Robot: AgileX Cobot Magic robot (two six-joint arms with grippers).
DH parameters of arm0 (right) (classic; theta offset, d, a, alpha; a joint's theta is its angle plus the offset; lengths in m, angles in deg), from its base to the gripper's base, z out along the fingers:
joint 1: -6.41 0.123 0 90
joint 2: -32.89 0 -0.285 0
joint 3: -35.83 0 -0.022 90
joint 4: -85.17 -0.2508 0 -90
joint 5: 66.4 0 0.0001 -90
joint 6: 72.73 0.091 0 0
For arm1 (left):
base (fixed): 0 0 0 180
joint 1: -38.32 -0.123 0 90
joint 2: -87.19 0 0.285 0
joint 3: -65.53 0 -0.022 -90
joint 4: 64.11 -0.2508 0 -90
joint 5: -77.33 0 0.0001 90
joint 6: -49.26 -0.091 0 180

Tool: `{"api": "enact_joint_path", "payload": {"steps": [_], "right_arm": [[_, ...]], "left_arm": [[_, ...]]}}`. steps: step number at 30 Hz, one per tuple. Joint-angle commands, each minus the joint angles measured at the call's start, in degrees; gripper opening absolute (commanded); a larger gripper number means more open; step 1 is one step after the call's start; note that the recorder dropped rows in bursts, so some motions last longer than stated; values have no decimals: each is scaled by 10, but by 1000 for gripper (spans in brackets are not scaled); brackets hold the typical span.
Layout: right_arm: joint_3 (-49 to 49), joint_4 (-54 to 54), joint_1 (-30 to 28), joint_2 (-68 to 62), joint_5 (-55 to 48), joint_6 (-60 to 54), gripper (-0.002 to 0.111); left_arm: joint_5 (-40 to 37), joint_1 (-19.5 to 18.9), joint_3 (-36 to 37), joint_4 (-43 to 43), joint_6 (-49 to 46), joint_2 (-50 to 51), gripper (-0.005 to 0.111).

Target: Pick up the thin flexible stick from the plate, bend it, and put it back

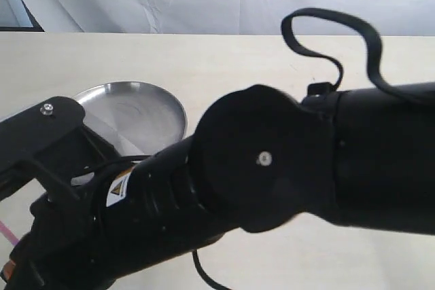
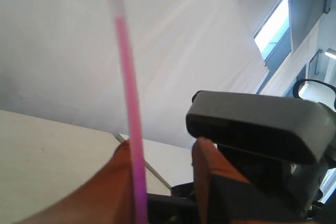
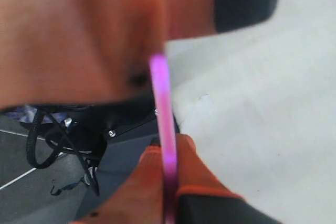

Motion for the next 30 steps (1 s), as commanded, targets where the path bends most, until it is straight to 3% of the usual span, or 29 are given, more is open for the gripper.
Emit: {"api": "enact_joint_path", "payload": {"steps": [1,5,18,30], "right_arm": [[2,-28,-3,-1,-11,-25,0],[2,-41,-3,8,-31,-26,0],[2,-15,-3,52,-48,-34,0],[2,-12,-3,-16,-55,-34,0]], "left_arm": [[-16,4,2,-17,-3,-3,18],[-26,4,2,-51,-4,-3,0],[-45,4,2,-77,-5,-3,0],[-46,4,2,33,-5,-3,0]]}}
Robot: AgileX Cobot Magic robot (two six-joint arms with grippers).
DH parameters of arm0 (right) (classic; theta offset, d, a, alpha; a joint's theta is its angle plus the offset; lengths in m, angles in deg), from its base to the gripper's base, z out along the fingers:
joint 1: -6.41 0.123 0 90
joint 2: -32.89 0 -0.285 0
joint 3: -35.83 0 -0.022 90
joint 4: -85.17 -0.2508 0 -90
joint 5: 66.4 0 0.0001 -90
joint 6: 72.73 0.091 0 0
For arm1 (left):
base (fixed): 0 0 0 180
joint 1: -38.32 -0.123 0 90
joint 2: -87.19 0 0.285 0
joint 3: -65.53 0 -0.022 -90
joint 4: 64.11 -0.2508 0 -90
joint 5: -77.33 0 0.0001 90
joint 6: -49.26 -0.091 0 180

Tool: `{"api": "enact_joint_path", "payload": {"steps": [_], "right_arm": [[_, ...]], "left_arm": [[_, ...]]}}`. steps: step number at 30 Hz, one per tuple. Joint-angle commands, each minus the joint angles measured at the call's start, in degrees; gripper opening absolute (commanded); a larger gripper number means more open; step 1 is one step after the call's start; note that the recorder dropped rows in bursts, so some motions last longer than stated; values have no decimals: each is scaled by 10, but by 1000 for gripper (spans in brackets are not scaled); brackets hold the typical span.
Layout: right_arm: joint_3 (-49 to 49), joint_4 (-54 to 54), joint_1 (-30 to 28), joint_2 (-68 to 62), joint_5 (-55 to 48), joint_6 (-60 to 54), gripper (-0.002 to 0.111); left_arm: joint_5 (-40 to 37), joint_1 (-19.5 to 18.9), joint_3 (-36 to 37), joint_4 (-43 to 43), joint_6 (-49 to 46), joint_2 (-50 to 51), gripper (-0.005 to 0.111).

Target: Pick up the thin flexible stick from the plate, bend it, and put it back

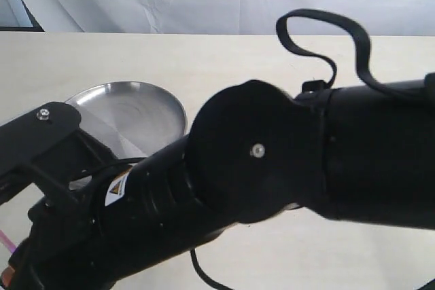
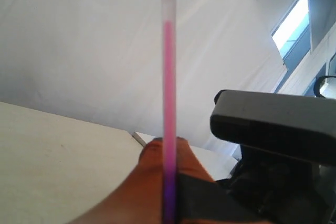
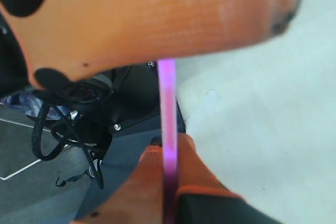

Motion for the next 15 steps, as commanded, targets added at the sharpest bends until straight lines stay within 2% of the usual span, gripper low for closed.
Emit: {"api": "enact_joint_path", "payload": {"steps": [1,4,11,13,15], "right_arm": [[-2,5,1,-8,-24,-6,0],[-2,5,1,-4,-38,-6,0],[-2,-4,1,14,-56,-6,0],[-2,-4,1,18,-56,-6,0],[-2,-5,1,21,-55,-6,0]], "left_arm": [[-21,3,-2,42,-3,0,0],[-44,3,-2,42,-3,0,4],[-61,3,-2,47,-3,0,39],[-69,3,-2,48,-3,0,39],[-73,3,-2,47,-3,0,32]]}}
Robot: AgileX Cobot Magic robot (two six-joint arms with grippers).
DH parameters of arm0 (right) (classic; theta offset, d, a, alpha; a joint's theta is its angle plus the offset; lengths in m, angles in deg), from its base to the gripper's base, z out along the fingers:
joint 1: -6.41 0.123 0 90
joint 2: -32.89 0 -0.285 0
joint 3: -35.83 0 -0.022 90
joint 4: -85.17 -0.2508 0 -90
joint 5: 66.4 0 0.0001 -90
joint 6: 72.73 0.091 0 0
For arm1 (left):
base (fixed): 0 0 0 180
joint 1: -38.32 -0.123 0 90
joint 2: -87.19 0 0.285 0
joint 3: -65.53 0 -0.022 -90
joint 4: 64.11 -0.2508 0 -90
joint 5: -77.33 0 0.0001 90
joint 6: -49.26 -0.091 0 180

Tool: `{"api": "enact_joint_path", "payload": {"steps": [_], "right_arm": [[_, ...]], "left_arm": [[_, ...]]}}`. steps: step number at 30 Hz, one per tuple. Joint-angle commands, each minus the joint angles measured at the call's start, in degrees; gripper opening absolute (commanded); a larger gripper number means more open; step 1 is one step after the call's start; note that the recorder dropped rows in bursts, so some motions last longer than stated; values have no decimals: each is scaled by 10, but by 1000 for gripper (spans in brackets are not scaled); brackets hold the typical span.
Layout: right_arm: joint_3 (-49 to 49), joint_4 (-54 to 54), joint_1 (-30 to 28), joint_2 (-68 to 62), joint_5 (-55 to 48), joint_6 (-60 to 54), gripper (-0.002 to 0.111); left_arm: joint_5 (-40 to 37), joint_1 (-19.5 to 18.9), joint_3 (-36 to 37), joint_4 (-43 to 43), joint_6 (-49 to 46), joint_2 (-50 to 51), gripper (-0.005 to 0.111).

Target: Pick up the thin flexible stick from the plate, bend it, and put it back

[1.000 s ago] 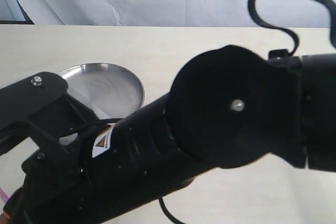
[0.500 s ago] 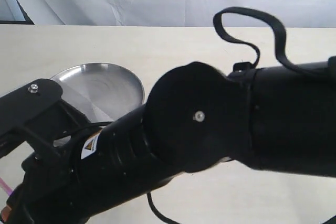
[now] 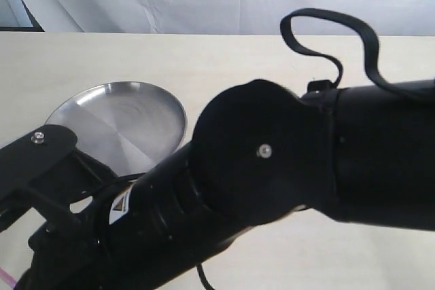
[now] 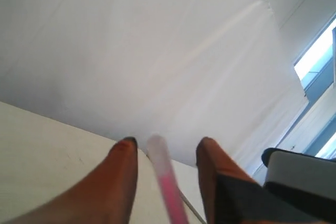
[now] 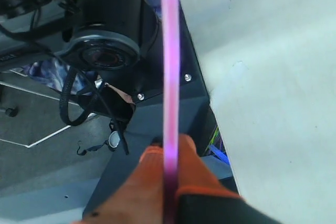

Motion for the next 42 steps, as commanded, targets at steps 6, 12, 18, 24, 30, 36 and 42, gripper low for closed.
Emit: {"api": "enact_joint_path", "payload": {"steps": [6,12,18,24,30,36,42], "right_arm": [[-1,-30,0,33,-7,-5,0],[-1,2,0,47,2,-5,0],[-2,18,0,26,2,-2,0],[-2,18,0,6,2,-2,0],[-2,50,0,-9,2,-1,0],[-2,58,0,-20,15,18,0],[-2,58,0,-20,4,38,0]], "left_arm": [[-9,3,-2,-17,-3,0,0],[-8,3,-2,-5,-3,0,0],[10,3,-2,63,-3,0,0],[65,3,-2,101,-3,0,0],[88,3,-2,148,-17,0,0],[98,3,-2,138,-24,0,0],[84,3,-2,107,-53,0,0]]}}
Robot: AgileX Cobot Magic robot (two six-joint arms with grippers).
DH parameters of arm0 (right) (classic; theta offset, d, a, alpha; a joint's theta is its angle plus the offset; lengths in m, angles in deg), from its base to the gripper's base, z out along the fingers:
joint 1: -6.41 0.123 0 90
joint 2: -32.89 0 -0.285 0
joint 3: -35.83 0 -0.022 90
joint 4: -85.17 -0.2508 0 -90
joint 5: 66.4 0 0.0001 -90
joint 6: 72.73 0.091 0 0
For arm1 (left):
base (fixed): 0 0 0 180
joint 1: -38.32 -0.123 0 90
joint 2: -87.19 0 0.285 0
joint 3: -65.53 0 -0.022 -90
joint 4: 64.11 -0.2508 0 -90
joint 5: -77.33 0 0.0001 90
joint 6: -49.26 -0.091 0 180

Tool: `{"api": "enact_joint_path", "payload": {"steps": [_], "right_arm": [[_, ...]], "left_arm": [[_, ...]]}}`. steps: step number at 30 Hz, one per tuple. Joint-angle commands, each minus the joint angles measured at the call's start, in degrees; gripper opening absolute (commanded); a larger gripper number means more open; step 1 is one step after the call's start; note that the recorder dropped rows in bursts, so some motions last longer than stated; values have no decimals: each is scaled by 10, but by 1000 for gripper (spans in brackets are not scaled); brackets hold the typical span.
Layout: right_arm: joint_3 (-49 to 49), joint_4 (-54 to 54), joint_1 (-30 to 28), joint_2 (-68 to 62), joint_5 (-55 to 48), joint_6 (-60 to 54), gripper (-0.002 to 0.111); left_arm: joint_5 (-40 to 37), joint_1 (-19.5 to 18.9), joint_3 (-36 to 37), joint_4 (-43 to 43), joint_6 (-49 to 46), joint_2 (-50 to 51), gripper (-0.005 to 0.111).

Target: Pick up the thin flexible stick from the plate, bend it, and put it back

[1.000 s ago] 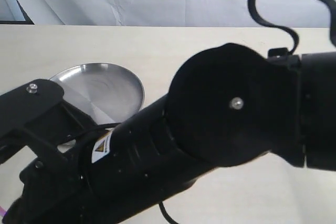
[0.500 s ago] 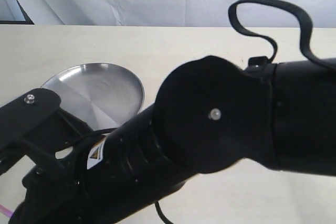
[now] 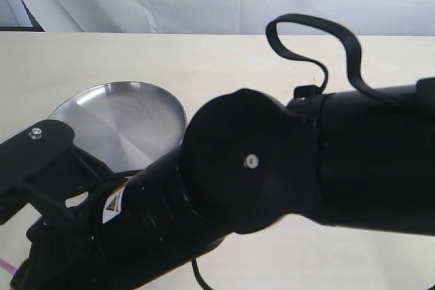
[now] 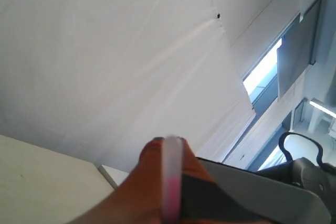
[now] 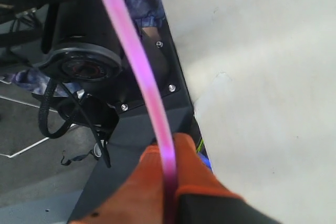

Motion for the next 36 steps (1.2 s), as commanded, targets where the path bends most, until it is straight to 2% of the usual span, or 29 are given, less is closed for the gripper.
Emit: {"api": "enact_joint_path", "payload": {"steps": [1,6,13,20,27,36], "right_arm": [[-4,19,-1,-7,-32,16,0],[-4,18,-1,1,-54,19,0],[-4,16,-1,34,-39,19,0],[-4,38,-1,33,-28,21,0],[-3,28,-1,52,-60,37,0],[-3,40,-1,89,-39,37,0]], "left_arm": [[-1,3,-3,-2,-11,-1,0],[-40,3,-3,-42,-11,-1,0],[-43,3,-3,-70,-8,-1,0],[-32,3,-3,-60,-5,-1,0],[-39,3,-3,-70,-5,-1,0],[-38,3,-3,-65,-5,-1,0]]}}
